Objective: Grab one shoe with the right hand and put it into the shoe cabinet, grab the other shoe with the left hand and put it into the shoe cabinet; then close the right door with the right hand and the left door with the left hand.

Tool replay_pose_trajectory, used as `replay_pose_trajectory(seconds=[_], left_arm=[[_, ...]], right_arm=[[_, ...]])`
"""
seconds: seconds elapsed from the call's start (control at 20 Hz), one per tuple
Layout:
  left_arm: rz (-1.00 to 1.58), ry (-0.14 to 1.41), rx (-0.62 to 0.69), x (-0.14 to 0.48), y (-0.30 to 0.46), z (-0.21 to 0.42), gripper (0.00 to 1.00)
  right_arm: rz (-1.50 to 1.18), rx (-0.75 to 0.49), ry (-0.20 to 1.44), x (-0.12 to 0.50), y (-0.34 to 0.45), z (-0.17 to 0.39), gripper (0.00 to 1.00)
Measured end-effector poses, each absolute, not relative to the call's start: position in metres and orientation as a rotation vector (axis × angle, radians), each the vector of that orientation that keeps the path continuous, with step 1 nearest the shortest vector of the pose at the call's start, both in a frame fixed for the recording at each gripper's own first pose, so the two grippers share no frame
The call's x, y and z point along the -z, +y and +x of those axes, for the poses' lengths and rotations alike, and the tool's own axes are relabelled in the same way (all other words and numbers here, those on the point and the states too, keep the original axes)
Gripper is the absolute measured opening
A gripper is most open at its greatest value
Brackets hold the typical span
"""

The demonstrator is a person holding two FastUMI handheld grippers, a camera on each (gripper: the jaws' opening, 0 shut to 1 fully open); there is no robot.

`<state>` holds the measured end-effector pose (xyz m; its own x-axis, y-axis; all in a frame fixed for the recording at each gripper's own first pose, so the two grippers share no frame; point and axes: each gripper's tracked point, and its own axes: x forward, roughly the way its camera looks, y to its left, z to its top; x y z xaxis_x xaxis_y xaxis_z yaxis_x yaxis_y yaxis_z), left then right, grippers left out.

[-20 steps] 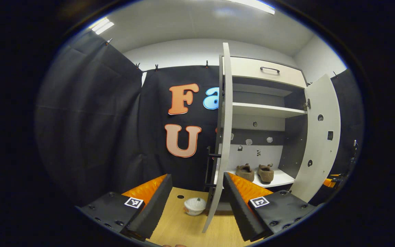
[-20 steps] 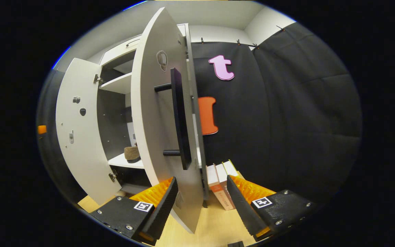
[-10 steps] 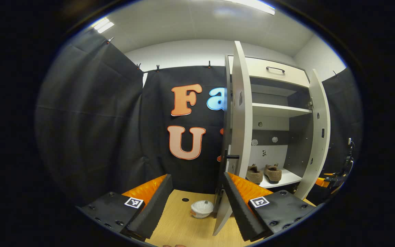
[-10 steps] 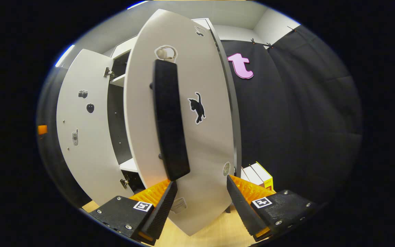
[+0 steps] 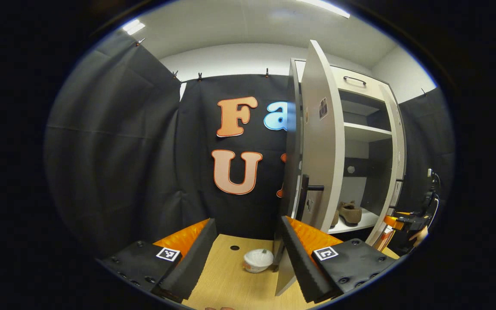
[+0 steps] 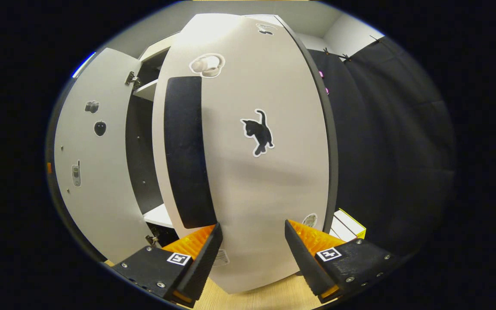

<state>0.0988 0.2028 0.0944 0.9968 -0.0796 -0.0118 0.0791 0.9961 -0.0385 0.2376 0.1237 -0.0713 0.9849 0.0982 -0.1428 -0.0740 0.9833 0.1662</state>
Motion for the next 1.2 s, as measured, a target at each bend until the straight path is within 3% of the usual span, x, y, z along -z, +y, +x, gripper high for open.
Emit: replay_pose_trajectory(seconds=[1.2], left_arm=[[-0.036,0.148,0.217,0.025,0.16,0.143,0.96]], right_arm=[[0.106,-0.006,0.177,0.077,0.146,0.265,0.91]])
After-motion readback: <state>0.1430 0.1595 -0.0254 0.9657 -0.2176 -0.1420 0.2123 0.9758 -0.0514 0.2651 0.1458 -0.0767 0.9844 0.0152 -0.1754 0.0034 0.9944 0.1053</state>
